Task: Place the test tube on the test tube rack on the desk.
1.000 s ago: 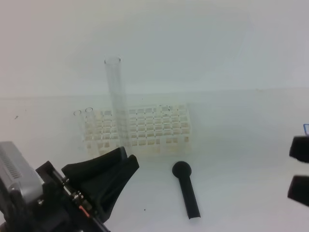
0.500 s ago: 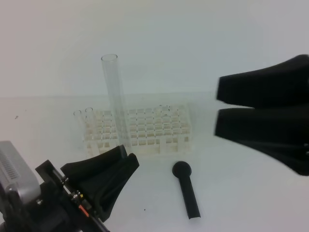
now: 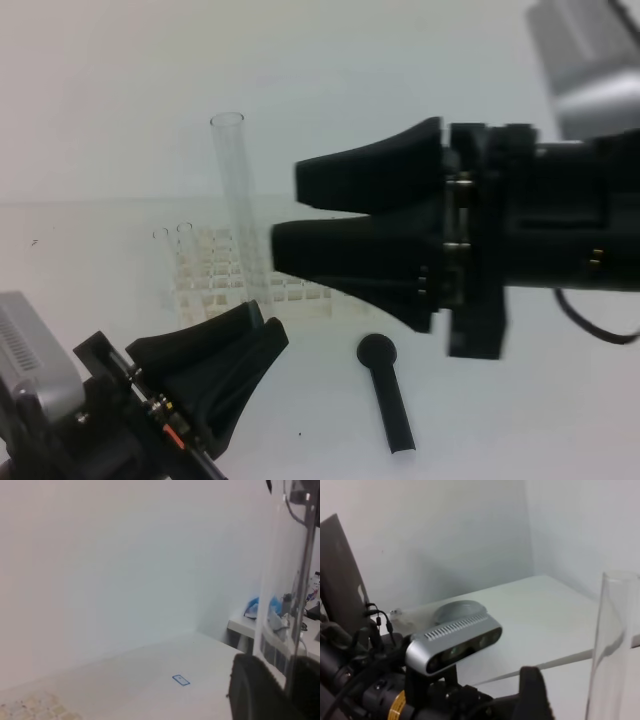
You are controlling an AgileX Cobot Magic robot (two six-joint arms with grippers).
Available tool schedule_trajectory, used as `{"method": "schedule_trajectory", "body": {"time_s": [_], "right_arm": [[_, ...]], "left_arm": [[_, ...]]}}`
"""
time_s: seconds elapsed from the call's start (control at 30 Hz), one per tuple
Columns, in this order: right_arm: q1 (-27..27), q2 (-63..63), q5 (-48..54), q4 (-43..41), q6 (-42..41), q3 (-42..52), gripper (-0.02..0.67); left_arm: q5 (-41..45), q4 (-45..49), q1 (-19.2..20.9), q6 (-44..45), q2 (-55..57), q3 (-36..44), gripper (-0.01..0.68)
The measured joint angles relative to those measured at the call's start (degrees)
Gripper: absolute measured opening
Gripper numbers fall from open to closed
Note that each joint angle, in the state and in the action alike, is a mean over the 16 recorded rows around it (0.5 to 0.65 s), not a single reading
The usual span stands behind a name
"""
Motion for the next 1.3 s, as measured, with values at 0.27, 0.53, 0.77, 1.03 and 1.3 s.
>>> {"method": "schedule_trajectory", "body": {"time_s": [0.27, 0.53, 0.77, 1.03, 1.3], "right_arm": [[1.94, 6.22, -0.34, 0.32, 0.72, -5.87, 0.459], [3.34, 9.64, -0.37, 0.5, 1.88, -10.31, 0.453], [4.8, 10.53, -0.4, 0.64, 2.17, -11.67, 0.423], [5.51, 10.62, -0.51, 0.65, 2.18, -11.88, 0.376], [5.51, 10.64, -1.09, 0.65, 2.08, -11.89, 0.287]], "left_arm": [[0.2, 0.0, 0.0, 0.0, 0.0, 0.0, 0.101], [0.37, 0.01, -0.02, 0.0, 0.02, -0.01, 0.081], [0.19, 0.01, -0.02, -0.01, 0.02, -0.01, 0.081], [0.19, 0.0, -0.01, -0.01, 0.01, -0.01, 0.108], [0.24, 0.03, -0.01, -0.02, 0.01, -0.01, 0.108]]}}
